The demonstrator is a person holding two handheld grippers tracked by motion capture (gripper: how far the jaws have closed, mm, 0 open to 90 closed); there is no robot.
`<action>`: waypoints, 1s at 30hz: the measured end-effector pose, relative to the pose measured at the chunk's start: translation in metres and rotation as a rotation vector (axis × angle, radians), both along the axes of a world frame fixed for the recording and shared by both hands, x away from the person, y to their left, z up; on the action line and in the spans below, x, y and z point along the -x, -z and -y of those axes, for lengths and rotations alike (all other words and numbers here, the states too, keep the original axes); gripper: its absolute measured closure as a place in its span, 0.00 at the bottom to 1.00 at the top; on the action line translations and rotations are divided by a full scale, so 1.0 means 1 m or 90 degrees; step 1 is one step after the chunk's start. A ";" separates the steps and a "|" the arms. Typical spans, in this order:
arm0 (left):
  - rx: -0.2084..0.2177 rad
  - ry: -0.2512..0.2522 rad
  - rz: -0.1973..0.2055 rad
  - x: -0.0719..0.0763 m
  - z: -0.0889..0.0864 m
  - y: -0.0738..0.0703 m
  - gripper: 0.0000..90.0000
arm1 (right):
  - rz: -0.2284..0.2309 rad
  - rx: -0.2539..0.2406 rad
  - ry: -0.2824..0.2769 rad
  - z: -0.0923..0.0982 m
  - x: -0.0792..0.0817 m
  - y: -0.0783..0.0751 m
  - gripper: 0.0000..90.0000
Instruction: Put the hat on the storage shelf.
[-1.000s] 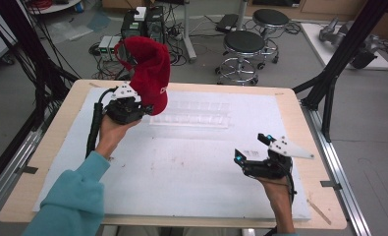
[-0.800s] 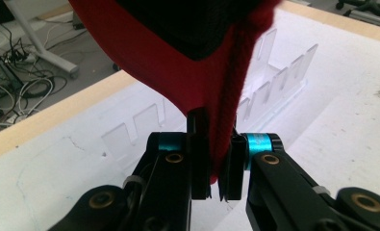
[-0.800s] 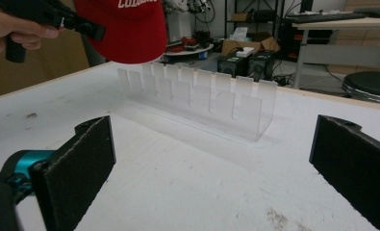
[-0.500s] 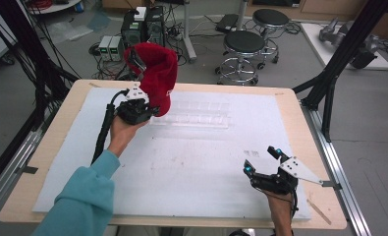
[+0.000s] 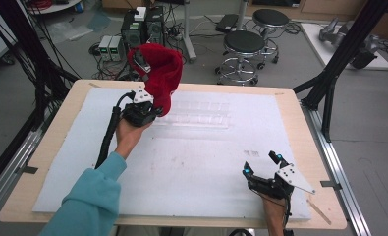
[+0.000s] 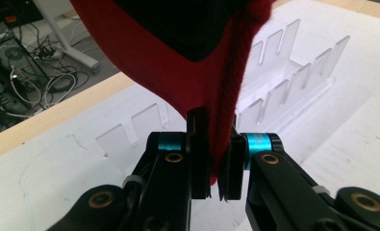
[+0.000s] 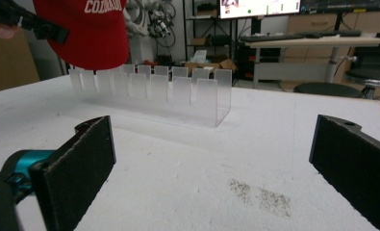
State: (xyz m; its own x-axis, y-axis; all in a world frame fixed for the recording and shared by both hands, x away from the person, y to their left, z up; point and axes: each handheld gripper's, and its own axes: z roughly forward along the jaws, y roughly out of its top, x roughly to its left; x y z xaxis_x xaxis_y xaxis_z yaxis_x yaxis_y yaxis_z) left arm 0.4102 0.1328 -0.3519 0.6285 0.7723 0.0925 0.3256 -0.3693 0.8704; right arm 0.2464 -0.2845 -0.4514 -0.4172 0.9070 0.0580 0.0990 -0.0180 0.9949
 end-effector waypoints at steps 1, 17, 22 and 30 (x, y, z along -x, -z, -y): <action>0.001 -0.003 0.001 0.000 0.000 0.000 0.95 | 0.005 0.001 0.002 0.000 0.000 0.000 0.01; 0.001 -0.027 -0.015 -0.003 0.006 0.008 0.95 | 0.008 -0.002 0.010 0.000 0.001 0.001 0.01; -0.006 -0.027 -0.019 -0.006 0.009 0.021 0.95 | 0.010 -0.003 0.009 0.000 0.001 0.001 0.01; 0.006 -0.022 -0.013 -0.002 0.004 0.036 0.94 | 0.010 -0.001 0.007 0.000 0.001 0.002 0.01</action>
State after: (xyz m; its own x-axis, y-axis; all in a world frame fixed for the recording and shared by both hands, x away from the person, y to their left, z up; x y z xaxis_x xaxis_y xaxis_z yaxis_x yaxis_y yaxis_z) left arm 0.4127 0.1292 -0.3876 0.6035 0.7940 0.0733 0.3550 -0.3499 0.8669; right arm 0.2449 -0.2843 -0.4530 -0.4079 0.9115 0.0528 0.0825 -0.0208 0.9964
